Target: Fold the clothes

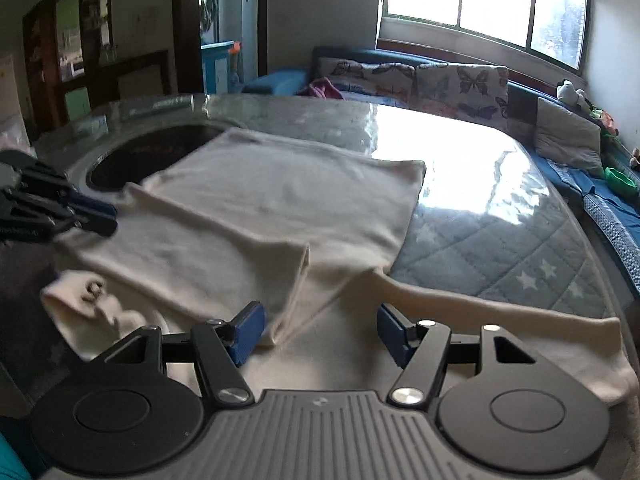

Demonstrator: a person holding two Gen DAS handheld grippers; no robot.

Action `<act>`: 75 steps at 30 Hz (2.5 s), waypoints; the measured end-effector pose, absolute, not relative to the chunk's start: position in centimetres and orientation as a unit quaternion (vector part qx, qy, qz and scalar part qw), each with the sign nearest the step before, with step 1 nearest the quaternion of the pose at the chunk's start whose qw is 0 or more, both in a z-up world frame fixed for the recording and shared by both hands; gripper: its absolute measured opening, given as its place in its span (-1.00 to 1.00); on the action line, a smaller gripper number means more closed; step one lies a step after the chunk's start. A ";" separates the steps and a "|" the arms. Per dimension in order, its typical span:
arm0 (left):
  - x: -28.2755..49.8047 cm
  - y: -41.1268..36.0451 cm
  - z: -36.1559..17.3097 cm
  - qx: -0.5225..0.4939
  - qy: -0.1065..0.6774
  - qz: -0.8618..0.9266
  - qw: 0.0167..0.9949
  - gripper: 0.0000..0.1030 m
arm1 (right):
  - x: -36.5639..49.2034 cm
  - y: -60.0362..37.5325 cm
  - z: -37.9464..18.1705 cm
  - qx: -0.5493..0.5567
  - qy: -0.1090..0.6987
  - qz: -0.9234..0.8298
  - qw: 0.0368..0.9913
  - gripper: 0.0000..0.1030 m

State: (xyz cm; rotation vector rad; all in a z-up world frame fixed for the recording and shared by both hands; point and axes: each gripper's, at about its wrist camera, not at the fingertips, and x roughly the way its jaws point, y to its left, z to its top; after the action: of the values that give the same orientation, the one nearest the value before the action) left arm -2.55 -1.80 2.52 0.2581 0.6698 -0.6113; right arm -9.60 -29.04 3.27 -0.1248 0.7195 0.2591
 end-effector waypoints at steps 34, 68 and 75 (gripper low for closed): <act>-4.2 -12.6 4.1 0.104 0.300 -0.381 0.868 -0.21 | -14.3 -48.8 2.0 0.155 0.289 -0.187 0.926 -0.89; -4.3 2.9 5.4 -0.015 0.275 -0.203 0.940 -0.07 | -6.4 -22.8 13.0 -0.021 0.252 0.199 0.947 -0.91; -5.0 4.5 4.9 -0.023 0.283 -0.187 0.940 -0.06 | -5.6 -15.8 8.2 -0.063 0.312 0.281 0.906 -0.90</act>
State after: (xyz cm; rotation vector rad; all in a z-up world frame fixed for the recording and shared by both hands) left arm -5.00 4.49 4.93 -0.0465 0.5780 -0.3810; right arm -5.63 -15.84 8.20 -0.1309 0.6434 0.5794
